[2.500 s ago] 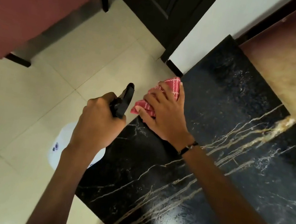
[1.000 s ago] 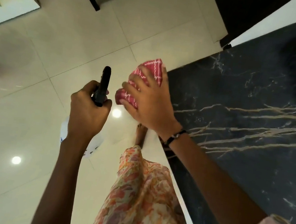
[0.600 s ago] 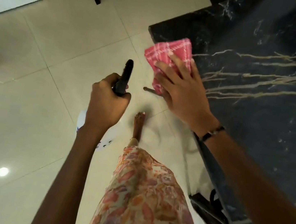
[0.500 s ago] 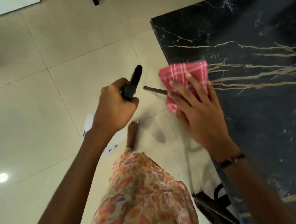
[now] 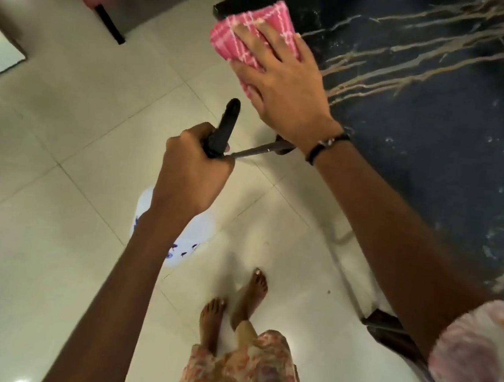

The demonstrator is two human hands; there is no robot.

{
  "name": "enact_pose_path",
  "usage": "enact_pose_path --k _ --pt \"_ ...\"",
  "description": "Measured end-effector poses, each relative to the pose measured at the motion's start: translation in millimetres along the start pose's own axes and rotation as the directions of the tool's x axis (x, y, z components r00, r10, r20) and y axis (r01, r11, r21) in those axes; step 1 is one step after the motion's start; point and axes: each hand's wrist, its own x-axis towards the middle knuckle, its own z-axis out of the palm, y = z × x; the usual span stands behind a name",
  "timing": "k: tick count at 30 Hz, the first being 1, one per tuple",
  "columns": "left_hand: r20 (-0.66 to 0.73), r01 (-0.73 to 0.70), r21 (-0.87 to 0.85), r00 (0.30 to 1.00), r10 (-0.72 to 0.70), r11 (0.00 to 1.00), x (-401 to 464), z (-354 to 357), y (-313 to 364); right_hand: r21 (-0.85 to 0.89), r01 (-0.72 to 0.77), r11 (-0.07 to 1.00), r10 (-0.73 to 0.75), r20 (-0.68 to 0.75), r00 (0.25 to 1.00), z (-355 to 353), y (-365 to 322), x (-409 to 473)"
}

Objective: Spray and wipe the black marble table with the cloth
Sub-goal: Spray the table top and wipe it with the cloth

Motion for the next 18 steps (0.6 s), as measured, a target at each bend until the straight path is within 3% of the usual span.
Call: enact_pose_path --k 4,13,18 --pt "0.083 0.022 -0.003 0.996 -0.022 1.0 -19 -1 -1 0.005 -0.061 0.998 0.061 -0.025 0.998 3 5 -68" --pt "0.269 -0.032 0.027 0.963 0.023 0.999 -83 33 1 -0.117 -0.137 0.984 0.138 0.002 0.99 0 45 -350" --pt "0.334 -0.075 0.056 0.941 0.052 0.996 -111 62 9 -0.132 -0.213 0.968 0.207 -0.059 0.977 3 40 -351"
